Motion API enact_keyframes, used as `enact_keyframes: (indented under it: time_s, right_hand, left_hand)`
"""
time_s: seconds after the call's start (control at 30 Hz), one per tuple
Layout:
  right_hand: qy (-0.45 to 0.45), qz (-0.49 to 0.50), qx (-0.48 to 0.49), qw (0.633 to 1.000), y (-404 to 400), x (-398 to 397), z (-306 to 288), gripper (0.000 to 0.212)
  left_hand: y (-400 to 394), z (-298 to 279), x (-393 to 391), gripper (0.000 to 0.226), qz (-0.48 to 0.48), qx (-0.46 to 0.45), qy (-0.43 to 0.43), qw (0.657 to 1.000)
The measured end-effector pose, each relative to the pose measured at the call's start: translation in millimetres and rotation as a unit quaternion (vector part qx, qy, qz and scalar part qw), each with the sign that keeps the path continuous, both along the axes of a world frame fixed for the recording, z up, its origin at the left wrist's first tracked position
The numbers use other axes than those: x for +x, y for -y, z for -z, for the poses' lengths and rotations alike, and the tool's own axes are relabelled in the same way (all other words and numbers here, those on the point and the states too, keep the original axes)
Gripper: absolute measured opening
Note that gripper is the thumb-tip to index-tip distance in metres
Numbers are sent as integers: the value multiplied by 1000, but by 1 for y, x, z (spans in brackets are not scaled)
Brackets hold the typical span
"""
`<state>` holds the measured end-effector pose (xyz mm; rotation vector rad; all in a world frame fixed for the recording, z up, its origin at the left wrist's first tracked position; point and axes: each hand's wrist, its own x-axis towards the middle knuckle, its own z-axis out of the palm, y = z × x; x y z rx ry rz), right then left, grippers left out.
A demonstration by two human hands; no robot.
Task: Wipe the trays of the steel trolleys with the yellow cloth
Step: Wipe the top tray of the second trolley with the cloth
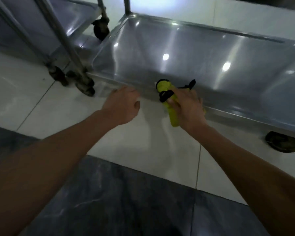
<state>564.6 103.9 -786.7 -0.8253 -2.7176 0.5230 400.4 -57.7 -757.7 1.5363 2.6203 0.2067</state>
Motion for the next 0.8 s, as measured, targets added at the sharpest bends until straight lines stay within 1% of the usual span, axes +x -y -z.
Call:
enact_keyframes:
  time_s: [0.1, 0.2, 0.27, 0.4, 0.53, 0.67, 0.8]
  right_hand:
    - [5, 21, -69, 997, 34, -22, -15, 41]
    - [-10, 27, -129, 991, 79, -40, -37, 37]
    - [-2, 14, -156, 988, 111, -46, -58, 34]
    - [12, -22, -212, 977, 172, -46, -107, 34]
    - [23, -56, -252, 966, 224, -51, -180, 30]
    - [32, -88, -251, 963, 256, -77, -261, 30]
    - [39, -126, -254, 958, 282, -115, -343, 28]
  left_hand:
    - [45, -10, -6, 49, -28, -22, 37, 999]
    - [101, -27, -12, 52, -38, -50, 69, 996]
    - [138, -46, -17, 53, -52, -65, 79, 993]
    - [203, -96, -12, 52, -89, -88, 96, 987]
    - [250, -173, -9, 55, -170, -73, 143, 972]
    - [277, -257, -19, 54, -223, -59, 132, 964]
    - [304, -340, -36, 52, -249, -63, 125, 958]
